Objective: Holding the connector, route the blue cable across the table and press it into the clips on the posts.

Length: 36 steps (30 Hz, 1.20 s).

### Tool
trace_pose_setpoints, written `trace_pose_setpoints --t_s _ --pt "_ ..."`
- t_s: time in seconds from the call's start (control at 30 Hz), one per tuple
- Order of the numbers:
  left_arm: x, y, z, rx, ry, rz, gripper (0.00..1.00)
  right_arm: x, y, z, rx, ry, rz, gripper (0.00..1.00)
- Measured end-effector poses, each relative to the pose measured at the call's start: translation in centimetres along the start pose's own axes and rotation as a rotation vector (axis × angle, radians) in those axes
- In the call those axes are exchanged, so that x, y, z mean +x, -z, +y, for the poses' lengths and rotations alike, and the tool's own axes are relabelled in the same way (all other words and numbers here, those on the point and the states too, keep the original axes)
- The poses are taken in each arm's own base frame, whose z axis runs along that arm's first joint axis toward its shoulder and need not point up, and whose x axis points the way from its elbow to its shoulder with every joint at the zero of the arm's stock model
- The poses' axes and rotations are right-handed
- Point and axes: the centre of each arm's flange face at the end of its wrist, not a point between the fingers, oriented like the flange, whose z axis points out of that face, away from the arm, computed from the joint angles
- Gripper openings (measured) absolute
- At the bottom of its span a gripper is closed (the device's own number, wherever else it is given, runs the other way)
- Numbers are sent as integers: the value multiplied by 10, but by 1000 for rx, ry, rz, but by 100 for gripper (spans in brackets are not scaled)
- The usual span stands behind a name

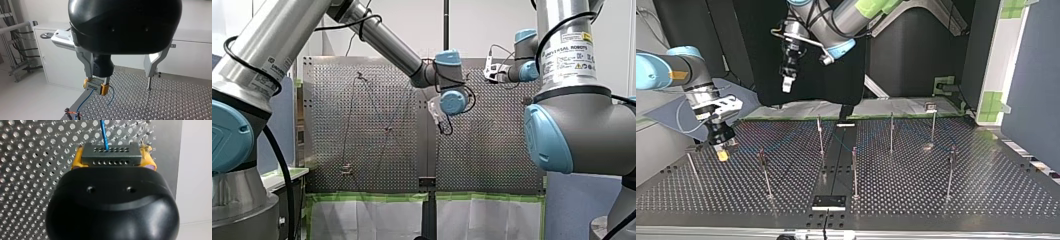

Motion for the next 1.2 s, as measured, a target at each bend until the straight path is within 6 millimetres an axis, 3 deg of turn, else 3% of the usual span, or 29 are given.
trace_pose_setpoints --t_s 0.77,1.2 --pt "42 46 43 0 0 0 100 -3 0 -3 5 -1 -3 0" --pt "64 82 75 -9 -31 41 100 -2 0 -1 2 -1 -2 0"
